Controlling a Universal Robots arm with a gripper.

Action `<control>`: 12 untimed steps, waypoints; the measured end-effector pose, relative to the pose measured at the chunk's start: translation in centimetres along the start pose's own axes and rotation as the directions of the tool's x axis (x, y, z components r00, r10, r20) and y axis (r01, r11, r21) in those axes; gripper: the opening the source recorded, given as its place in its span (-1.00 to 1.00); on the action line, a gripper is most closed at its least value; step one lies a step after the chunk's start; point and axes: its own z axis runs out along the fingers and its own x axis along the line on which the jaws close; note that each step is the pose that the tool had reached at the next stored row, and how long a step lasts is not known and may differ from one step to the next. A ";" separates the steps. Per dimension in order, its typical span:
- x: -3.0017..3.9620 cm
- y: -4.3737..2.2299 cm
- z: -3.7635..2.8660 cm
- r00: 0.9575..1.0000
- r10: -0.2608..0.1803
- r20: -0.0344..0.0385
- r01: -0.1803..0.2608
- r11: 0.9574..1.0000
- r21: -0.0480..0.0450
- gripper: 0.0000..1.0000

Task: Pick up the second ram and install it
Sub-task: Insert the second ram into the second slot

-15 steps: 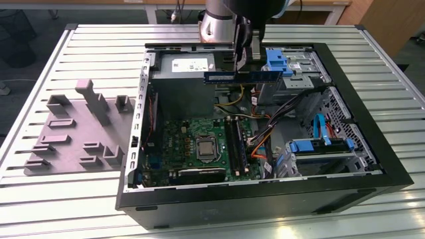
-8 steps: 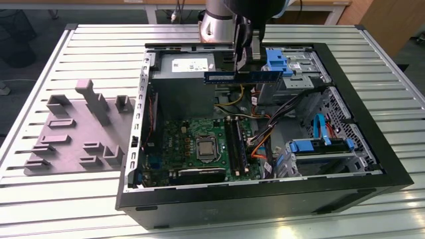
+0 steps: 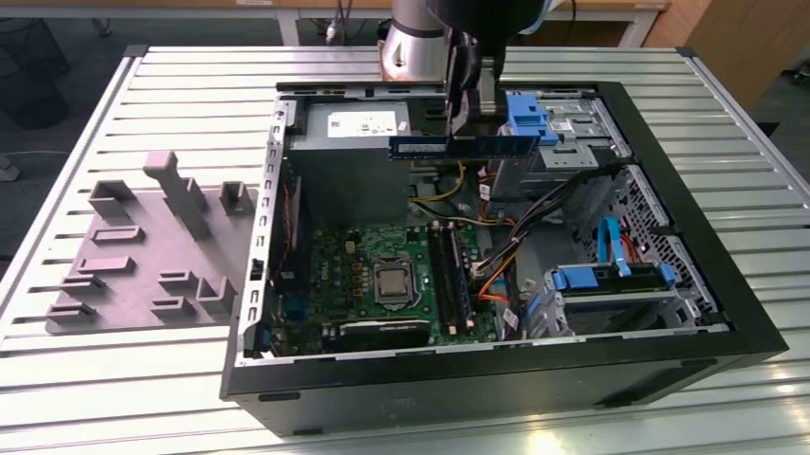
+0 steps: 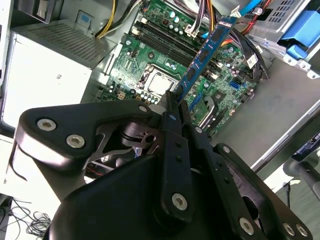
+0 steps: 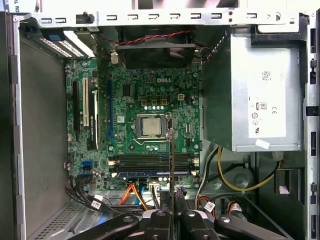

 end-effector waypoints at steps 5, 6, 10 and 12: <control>0.00 0.00 0.02 1.000 0.016 -0.002 -0.016 1.000 0.000 -0.72; 0.00 0.00 0.02 1.000 0.019 -0.002 -0.019 1.000 0.000 -0.72; 0.00 0.00 0.04 1.000 0.029 -0.004 -0.029 1.000 0.001 -0.72; 0.00 0.00 0.05 0.999 0.035 -0.005 -0.035 0.999 0.001 -0.72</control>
